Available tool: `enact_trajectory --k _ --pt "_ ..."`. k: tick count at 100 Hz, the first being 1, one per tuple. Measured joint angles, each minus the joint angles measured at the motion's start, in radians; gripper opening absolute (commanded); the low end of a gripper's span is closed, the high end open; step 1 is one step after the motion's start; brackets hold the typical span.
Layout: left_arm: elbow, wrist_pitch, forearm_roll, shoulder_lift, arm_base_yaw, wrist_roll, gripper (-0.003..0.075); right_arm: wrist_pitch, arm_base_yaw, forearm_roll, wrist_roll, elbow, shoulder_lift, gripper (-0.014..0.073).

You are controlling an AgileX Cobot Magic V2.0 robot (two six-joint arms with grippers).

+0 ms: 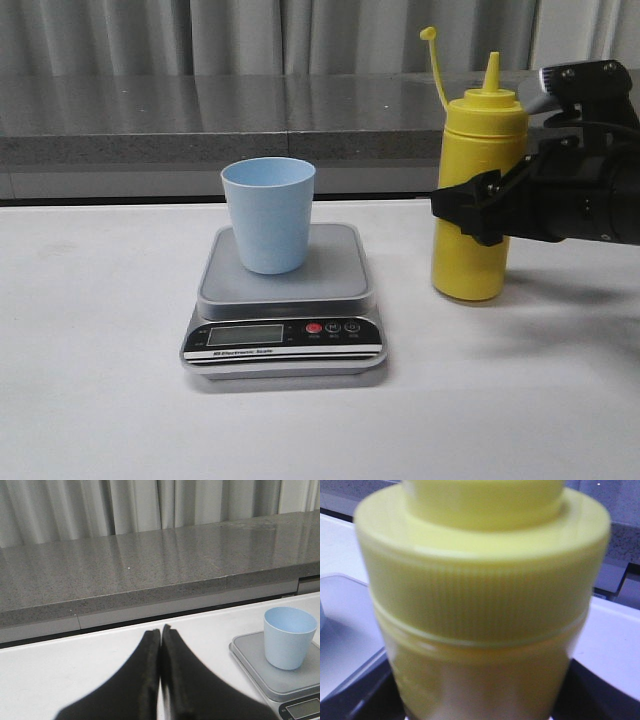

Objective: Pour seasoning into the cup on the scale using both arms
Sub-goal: 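Lower the yellow bottle onto the table beside the scale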

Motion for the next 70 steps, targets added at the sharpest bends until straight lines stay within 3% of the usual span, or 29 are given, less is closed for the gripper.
enact_trajectory --k 60,70 --pt "0.000 0.000 0.000 0.000 0.000 0.000 -0.0018 -0.036 -0.001 -0.008 -0.026 -0.002 0.036 0.0229" --pt "0.000 0.000 0.000 0.000 0.000 0.000 -0.0018 -0.036 -0.001 -0.010 -0.026 -0.002 0.036 0.0294"
